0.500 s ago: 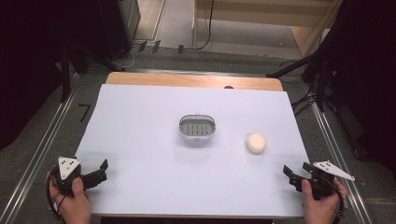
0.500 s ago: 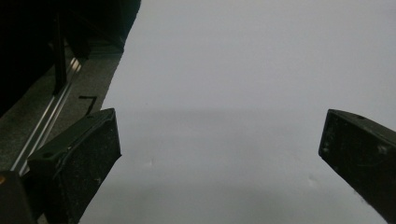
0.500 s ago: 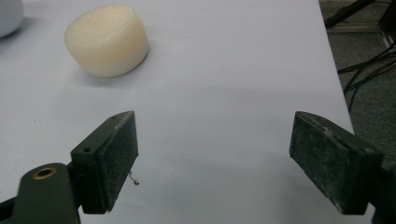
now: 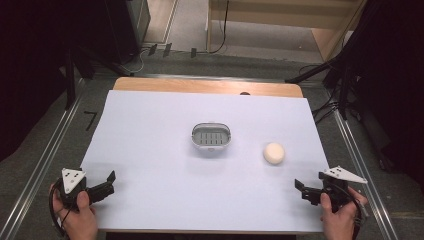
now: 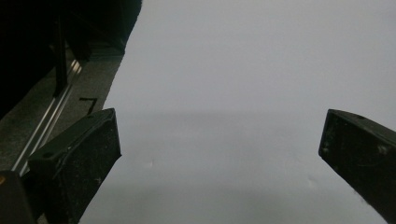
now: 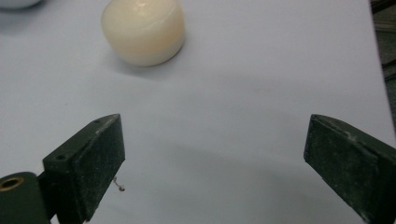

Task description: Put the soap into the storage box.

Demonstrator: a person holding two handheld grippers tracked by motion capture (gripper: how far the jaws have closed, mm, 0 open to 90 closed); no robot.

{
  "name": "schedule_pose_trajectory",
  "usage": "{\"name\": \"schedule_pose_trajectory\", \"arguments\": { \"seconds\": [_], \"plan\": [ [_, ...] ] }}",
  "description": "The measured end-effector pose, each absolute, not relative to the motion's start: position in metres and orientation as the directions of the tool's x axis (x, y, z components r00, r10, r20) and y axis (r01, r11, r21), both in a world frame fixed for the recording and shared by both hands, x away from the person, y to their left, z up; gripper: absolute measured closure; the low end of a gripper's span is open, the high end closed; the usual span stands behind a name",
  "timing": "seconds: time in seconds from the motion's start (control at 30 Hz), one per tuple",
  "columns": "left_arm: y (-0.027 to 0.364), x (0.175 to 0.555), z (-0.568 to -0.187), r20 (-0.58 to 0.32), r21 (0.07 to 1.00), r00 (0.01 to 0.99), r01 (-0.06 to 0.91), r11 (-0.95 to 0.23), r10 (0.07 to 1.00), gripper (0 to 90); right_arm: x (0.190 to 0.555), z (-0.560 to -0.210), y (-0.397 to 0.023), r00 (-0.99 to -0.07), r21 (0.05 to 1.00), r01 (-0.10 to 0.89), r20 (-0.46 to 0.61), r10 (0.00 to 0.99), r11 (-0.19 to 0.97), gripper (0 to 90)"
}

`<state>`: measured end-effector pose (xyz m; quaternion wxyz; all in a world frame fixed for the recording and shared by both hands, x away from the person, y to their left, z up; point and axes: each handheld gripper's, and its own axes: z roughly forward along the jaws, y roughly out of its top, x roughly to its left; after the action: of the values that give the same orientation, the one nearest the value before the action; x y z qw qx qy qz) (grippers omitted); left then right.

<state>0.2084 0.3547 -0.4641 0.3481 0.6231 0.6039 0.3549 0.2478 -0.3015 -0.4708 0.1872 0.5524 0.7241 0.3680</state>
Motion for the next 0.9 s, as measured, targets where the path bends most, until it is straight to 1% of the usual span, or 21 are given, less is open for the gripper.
{"name": "schedule_pose_trajectory", "arguments": {
  "seconds": [0.1, 0.17, 0.23, 0.33, 0.43, 0.47, 0.5, 0.67, 0.9],
  "plan": [
    [0.354, 0.209, -0.464, 0.028, 0.861, 0.013, 0.508, -0.031, 1.0, 0.0, 0.252, -0.467, -0.293, -0.327, 0.714, 0.684, 0.116, 0.938, 0.15, 6.1],
    [0.354, 0.209, -0.464, 0.03, 0.862, 0.017, 0.505, -0.035, 0.999, 0.0, 0.256, -0.465, -0.29, -0.321, 0.706, 0.695, 0.134, 0.938, 0.137, 8.3],
    [0.354, 0.209, -0.464, 0.03, 0.863, 0.017, 0.504, -0.034, 0.999, 0.0, 0.261, -0.463, -0.287, -0.329, 0.693, 0.708, 0.154, 0.932, 0.135, 8.5],
    [0.354, 0.208, -0.464, 0.028, 0.863, 0.016, 0.504, -0.033, 0.999, 0.0, 0.267, -0.46, -0.277, -0.317, 0.671, 0.723, 0.113, 0.942, 0.163, 8.6],
    [0.353, 0.208, -0.464, 0.032, 0.863, 0.014, 0.503, -0.035, 0.999, 0.0, 0.271, -0.458, -0.272, -0.328, 0.663, 0.729, 0.12, 0.937, 0.17, 8.8],
    [0.353, 0.208, -0.464, 0.035, 0.864, 0.016, 0.503, -0.039, 0.999, 0.0, 0.274, -0.455, -0.267, -0.338, 0.653, 0.732, 0.102, 0.936, 0.193, 13.5],
    [0.353, 0.208, -0.464, 0.037, 0.864, 0.016, 0.502, -0.04, 0.999, 0.0, 0.276, -0.453, -0.266, -0.341, 0.648, 0.734, 0.09, 0.936, 0.205, 13.9],
    [0.353, 0.208, -0.464, 0.031, 0.863, 0.019, 0.504, -0.036, 0.999, 0.0, 0.286, -0.445, -0.261, -0.345, 0.615, 0.76, 0.109, 0.932, 0.209, 13.6],
    [0.354, 0.208, -0.464, 0.031, 0.862, 0.022, 0.505, -0.038, 0.999, 0.0, 0.297, -0.439, -0.256, -0.356, 0.594, 0.777, 0.143, 0.923, 0.208, 13.5]
  ]
}}
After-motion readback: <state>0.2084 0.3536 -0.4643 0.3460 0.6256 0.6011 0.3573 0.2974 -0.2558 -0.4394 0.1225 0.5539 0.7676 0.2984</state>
